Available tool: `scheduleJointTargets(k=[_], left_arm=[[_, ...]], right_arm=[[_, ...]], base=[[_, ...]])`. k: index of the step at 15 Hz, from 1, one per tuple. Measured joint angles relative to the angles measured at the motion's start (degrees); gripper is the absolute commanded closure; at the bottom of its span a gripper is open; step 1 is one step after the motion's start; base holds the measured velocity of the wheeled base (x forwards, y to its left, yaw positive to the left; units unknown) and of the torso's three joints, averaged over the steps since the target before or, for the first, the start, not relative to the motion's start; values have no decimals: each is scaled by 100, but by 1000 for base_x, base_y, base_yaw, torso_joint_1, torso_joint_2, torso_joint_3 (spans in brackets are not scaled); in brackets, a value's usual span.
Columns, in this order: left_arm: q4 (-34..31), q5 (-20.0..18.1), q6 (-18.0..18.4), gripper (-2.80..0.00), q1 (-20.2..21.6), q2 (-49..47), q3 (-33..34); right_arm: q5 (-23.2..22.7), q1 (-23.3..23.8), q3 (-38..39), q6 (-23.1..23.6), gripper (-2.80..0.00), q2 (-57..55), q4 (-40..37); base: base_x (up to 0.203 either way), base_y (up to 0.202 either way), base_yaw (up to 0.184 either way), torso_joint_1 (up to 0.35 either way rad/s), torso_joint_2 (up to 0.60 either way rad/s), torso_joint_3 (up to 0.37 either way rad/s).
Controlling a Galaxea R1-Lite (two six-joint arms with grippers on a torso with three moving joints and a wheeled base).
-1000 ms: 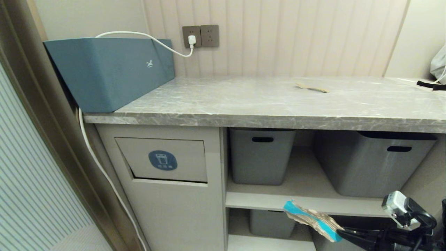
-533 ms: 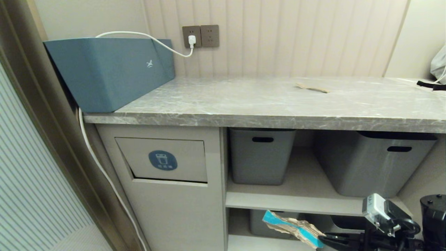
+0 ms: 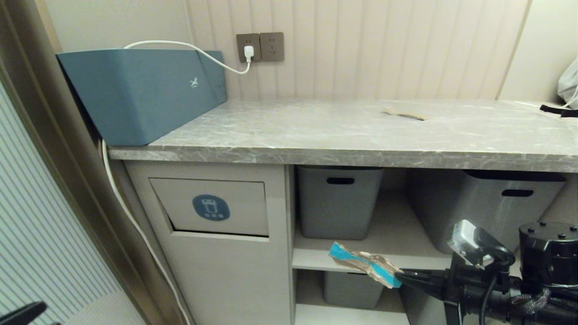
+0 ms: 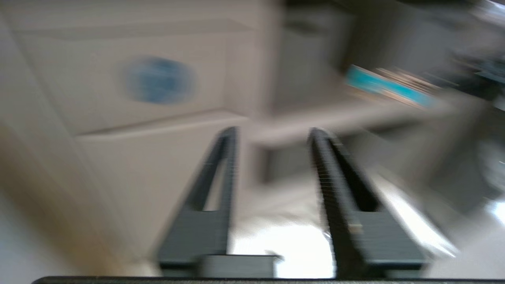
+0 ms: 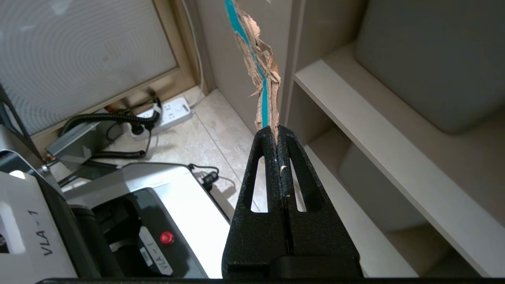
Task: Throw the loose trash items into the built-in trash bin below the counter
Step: Hand it to the other hand
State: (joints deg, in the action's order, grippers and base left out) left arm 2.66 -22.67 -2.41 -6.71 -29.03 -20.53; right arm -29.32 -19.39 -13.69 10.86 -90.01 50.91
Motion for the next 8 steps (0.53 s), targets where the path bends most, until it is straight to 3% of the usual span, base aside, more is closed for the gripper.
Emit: scheduleJointTargets(k=[3, 8], left_arm=[[820, -1045, -98, -280, -443, -1729, -74], [2689, -1478, -162, -280, -1431, -4508, -231]], right_arm=[[-171, -87, -288, -26, 0, -151, 0], [-259, -526, -643, -94, 0, -431, 2]], base=[[0, 0, 0, 0, 0, 0], [0, 0, 0, 0, 0, 0]])
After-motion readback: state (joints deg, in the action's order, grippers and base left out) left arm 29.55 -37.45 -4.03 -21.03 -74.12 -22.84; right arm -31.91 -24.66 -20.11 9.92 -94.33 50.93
